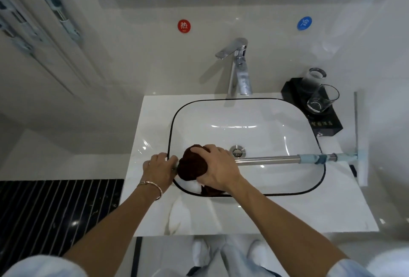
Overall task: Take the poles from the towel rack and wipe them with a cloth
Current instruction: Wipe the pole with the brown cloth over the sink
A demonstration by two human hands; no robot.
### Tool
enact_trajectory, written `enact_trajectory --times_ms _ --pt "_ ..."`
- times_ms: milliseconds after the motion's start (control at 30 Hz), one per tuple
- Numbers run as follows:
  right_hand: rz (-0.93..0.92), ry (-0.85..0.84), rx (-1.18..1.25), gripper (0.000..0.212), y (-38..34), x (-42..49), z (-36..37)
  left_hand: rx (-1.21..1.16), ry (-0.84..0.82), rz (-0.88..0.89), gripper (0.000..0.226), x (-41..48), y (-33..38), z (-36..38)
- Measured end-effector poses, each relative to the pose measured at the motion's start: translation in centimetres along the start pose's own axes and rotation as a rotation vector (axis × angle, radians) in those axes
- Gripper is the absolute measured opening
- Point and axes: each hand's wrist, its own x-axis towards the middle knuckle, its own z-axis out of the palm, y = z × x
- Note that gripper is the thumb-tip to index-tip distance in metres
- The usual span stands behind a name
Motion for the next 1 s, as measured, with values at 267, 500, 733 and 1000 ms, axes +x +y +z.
enact_trajectory --times_ms 267,500,733,1000 --pt "0.382 0.055 -0.185 0.065 12.8 -5.0 -8.6 -0.003 -0.012 0.007 0.032 0.2 -0.2 0.5" --pt "0.512 0.048 0.014 0.069 17.8 -6.9 -10.4 -0.072 0.057 -0.016 0.018 -0.2 0.3 1.0" --pt "0.248 -0.014 0.147 0.080 6.7 -1.9 -4.3 0.006 0.022 -0.050 0.028 -0.2 1.0 0.9" --pt "0.096 0.003 0.061 0.074 -0.3 0.5 0.1 0.134 -0.099 -0.046 0.036 -0.1 0.8 0.0"
